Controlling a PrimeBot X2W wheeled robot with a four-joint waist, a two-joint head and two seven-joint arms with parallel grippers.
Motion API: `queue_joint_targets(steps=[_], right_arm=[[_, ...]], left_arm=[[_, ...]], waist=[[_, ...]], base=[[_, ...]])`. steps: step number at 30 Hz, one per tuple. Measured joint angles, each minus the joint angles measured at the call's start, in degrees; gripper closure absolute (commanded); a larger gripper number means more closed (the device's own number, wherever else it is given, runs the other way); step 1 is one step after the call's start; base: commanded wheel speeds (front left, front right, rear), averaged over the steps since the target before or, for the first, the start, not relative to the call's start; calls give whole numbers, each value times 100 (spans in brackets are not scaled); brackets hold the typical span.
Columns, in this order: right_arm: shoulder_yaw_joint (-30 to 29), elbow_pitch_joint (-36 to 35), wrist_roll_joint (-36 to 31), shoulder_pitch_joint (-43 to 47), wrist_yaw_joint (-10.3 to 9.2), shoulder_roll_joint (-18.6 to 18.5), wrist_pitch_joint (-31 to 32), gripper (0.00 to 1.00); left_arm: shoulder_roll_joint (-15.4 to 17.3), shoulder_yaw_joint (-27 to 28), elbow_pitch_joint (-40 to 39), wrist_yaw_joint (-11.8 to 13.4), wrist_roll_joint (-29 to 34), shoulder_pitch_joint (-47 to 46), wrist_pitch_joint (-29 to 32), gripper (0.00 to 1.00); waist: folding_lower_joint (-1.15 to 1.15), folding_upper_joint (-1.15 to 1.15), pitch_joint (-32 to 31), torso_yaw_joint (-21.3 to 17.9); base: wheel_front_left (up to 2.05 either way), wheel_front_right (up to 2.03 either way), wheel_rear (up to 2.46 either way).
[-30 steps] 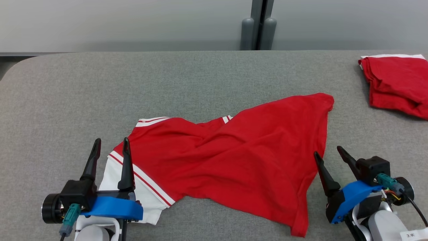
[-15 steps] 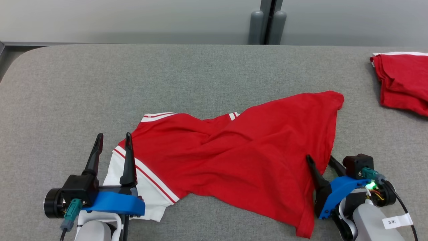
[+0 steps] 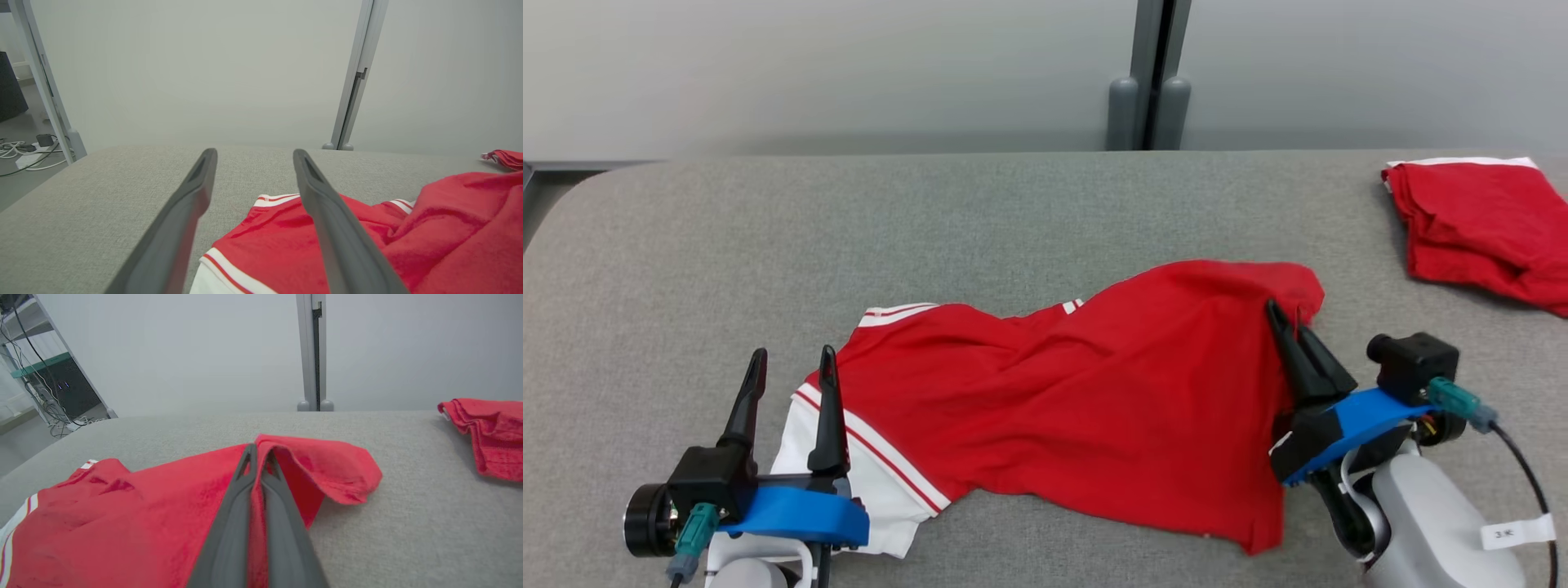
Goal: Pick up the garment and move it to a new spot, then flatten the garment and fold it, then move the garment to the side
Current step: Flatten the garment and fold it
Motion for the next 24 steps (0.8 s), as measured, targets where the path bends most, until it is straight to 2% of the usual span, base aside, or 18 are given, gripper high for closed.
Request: queue_joint_targets(steps=[7,13,18,24], right_arm=[[109,-1659,441,454,0,-279,66,100],[-291,-2869,630,825,0,-363,456,100],[-468,-3241,493,999,0,-359,720,100],[-591,-3260,383,1037,0,-350,871,100]], left_arm=[[-2,41,-16,-13,8,157,0,0],[-1,47,-37,-15,9,178,1,0],[-2,21,-42,-24,9,175,0,0],[-2,-4,-55,-23,4,147,1,0]], waist=[[-1,0,-183,-165],[-1,0,-193,-218],[-1,0,-150,-183],[-1,0,-62,-94]], base=[[0,0,0],[0,0,0],[0,0,0],[0,0,0]])
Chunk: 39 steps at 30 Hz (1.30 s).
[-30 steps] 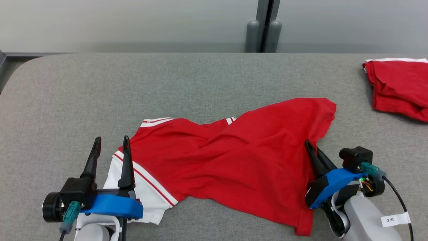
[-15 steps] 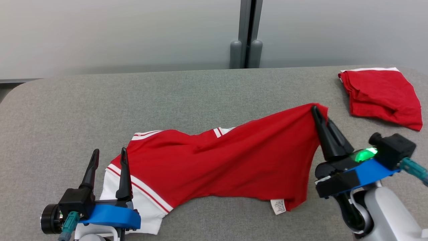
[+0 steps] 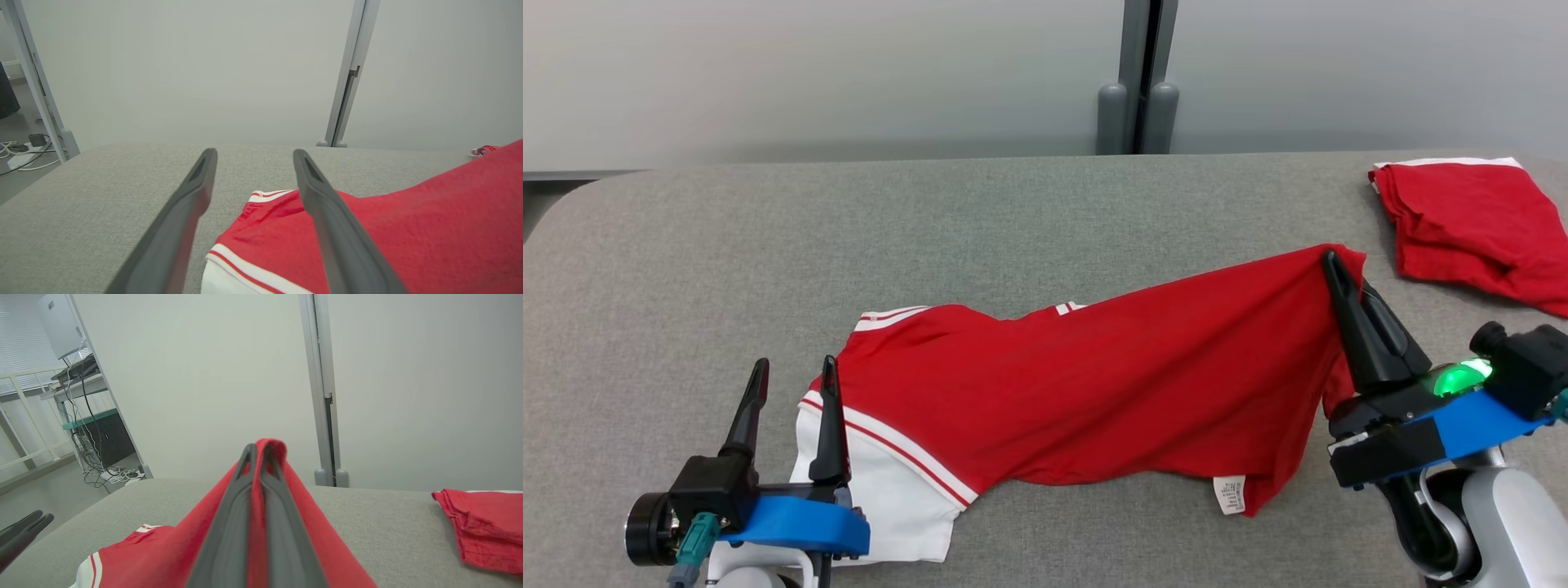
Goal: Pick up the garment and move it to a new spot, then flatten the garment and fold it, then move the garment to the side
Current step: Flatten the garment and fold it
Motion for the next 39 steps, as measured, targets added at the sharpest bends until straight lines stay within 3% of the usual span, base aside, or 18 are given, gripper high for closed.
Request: queue_joint_targets(steps=[11,24,25,26,32,39], right_arm=[[-46,1063,-324,-1095,0,-421,-13,100],[348,3627,-463,-2755,1,-677,-188,100],[404,3831,-464,-2793,0,-671,-189,60],[445,3987,-448,-2811,0,-648,-244,0],[717,4629,-341,-2860,0,-594,-568,0],[671,4641,-204,-2553,0,-710,-881,0]], left_arm=[[0,-187,-31,30,-93,-248,0,0],[0,-394,-11,118,-264,-572,-1,0],[0,-398,-11,126,-270,-572,-1,0],[1,-397,-11,133,-272,-572,0,0],[0,-379,-8,166,-277,-559,0,0],[2,-204,-3,149,-140,-425,0,0]], waist=[[1,0,342,241],[1,0,746,760],[2,0,761,775],[2,0,770,782],[2,0,736,641],[1,0,518,368]], base=[[0,0,0],[0,0,0],[0,0,0],[0,0,0],[0,0,0],[0,0,0]])
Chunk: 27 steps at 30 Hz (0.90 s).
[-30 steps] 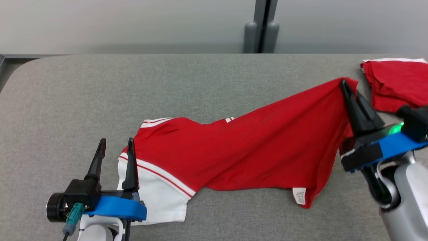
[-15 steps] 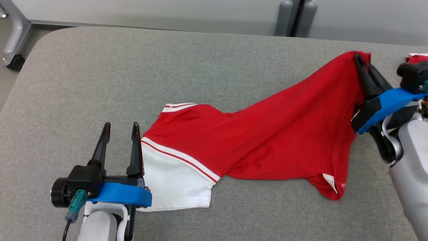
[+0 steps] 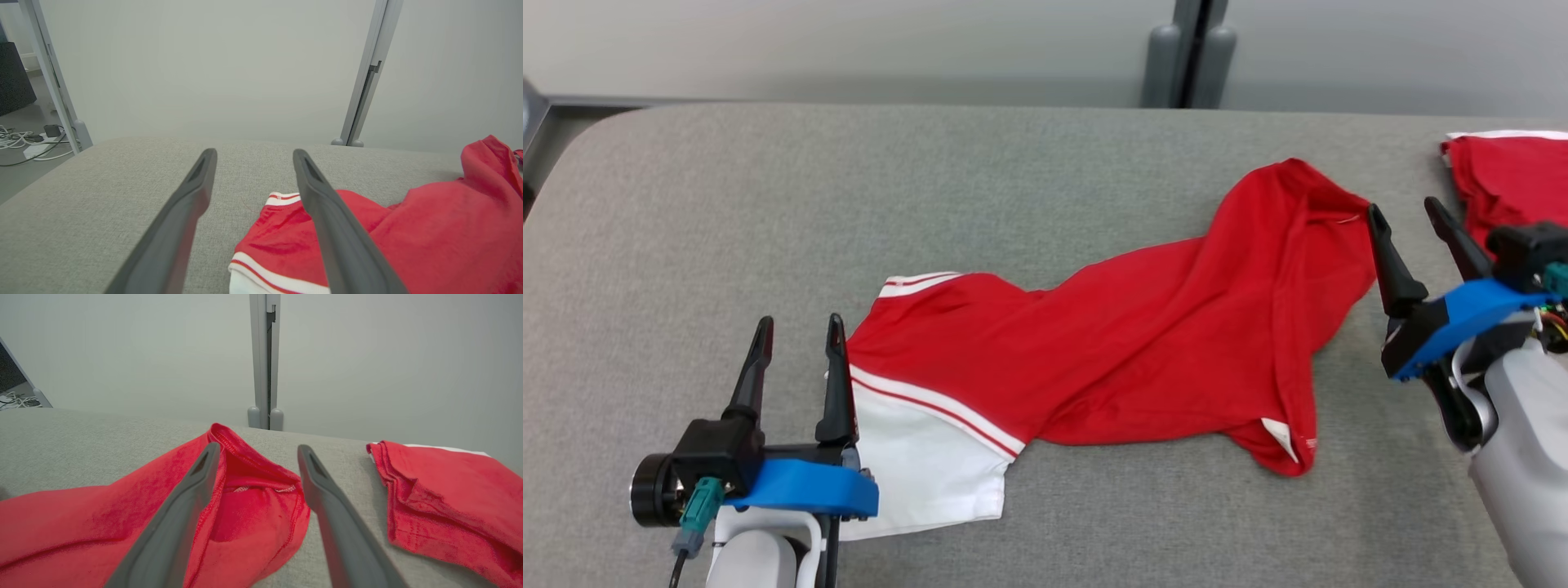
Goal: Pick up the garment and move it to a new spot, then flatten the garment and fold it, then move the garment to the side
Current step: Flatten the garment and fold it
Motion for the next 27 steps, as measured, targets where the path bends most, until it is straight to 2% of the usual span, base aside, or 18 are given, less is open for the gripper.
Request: queue_joint_targets(steps=[7,17,22,27], right_arm=[[-555,-959,-236,915,0,90,-64,0],[-1289,-2532,-910,2501,0,865,-31,0],[-1524,-3296,-1245,3182,0,1281,254,0],[-1607,-3922,-1567,3772,0,1536,557,0]], left_arm=[[20,193,2,-40,82,253,0,0],[26,281,-8,-92,188,530,-1,0],[29,319,9,-100,211,614,-1,0],[34,332,31,-62,279,730,0,0]], waist=[[-1,0,-337,-254],[-2,0,-646,-390],[-1,0,-744,-390],[-2,0,-836,-397]], base=[[0,0,0],[0,0,0],[0,0,0],[0,0,0]])
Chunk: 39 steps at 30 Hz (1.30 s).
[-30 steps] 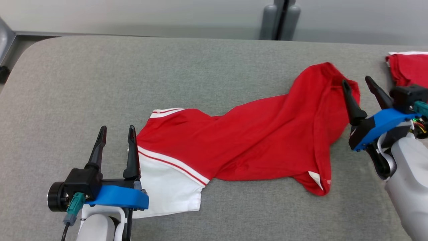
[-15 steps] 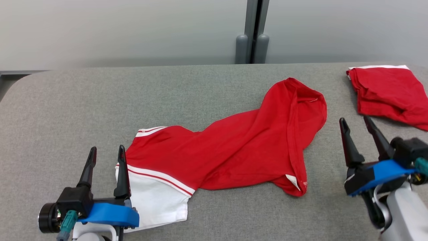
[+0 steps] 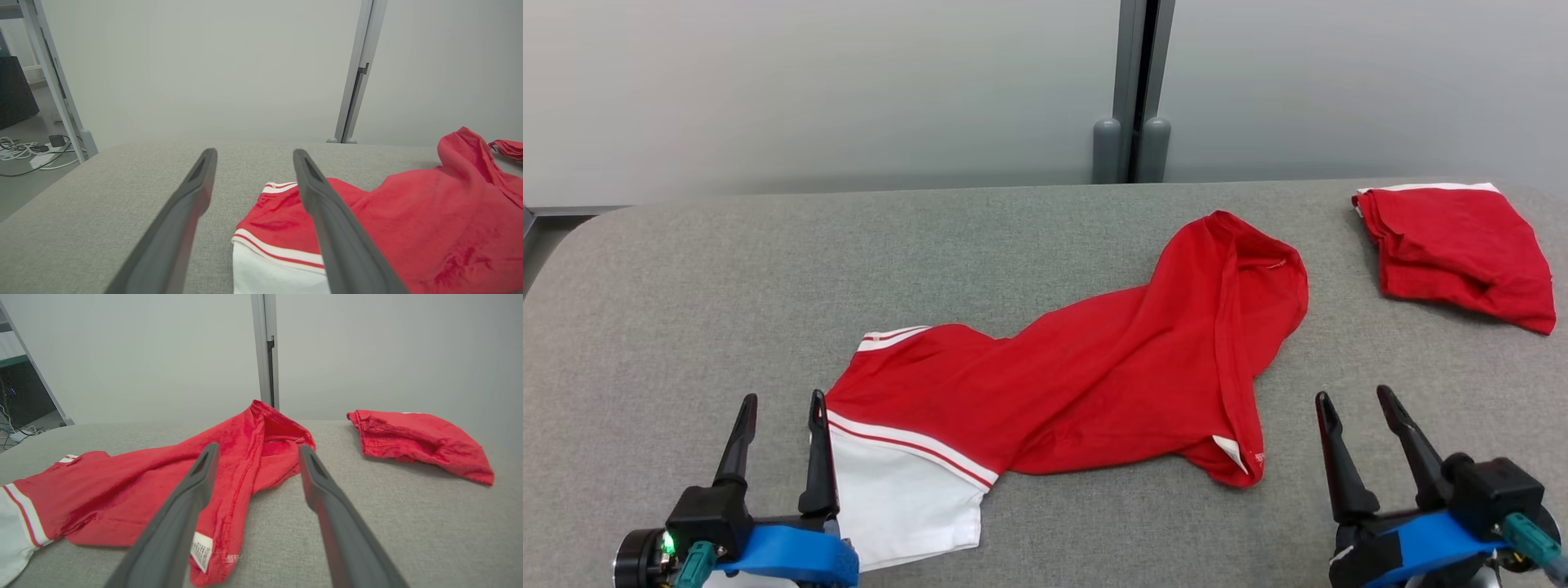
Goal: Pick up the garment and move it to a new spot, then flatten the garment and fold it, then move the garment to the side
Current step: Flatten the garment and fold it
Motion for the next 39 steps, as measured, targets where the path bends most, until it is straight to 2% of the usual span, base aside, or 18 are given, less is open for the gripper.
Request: queue_joint_targets(steps=[7,20,26,39], right_arm=[[-46,-380,-178,421,0,132,256,0],[-142,-442,-270,518,0,177,460,0],[-57,16,-312,309,0,182,492,0],[205,1692,-564,-503,1,185,207,0]], left_arm=[[62,-11,94,71,66,129,-1,0],[100,-66,160,120,54,152,-1,0],[85,-138,378,119,-8,107,-1,0],[27,-331,1274,20,-196,-14,-1,0]], waist=[[0,0,-88,-6],[1,0,-64,73],[1,0,30,117],[1,0,311,237]], base=[[0,0,0],[0,0,0],[0,0,0],[0,0,0]])
